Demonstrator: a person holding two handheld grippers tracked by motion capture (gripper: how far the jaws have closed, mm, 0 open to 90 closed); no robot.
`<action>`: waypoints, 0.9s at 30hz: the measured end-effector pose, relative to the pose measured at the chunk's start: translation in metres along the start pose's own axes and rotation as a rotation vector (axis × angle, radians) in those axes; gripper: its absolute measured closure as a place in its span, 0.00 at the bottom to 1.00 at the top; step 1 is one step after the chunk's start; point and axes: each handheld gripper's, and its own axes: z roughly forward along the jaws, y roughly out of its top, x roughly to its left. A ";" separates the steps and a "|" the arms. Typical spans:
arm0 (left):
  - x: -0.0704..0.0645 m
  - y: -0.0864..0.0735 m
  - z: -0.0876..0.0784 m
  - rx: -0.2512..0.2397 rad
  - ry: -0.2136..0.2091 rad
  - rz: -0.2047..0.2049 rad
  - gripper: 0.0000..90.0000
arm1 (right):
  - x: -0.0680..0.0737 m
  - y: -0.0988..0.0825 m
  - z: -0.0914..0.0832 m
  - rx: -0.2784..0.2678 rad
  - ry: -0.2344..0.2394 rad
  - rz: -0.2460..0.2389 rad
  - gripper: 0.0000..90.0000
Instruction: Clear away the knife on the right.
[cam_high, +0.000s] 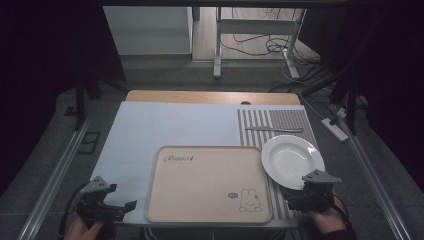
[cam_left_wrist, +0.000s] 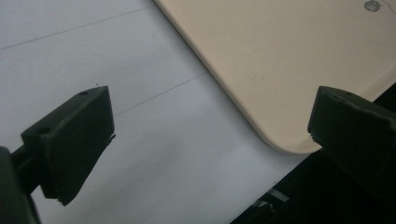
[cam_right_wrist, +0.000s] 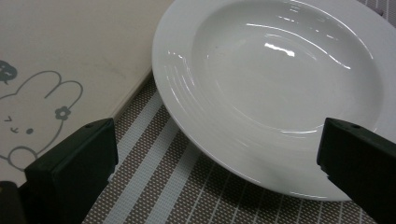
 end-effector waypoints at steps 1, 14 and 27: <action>0.000 0.000 0.000 0.000 0.000 0.000 0.02 | -0.001 0.000 0.000 0.000 0.003 0.009 0.00; 0.000 0.000 0.000 0.000 -0.003 -0.001 0.02 | -0.005 0.000 0.003 0.028 0.025 0.049 0.00; 0.000 0.000 0.000 -0.001 -0.001 0.003 0.02 | -0.006 0.001 0.003 0.036 0.036 0.050 0.00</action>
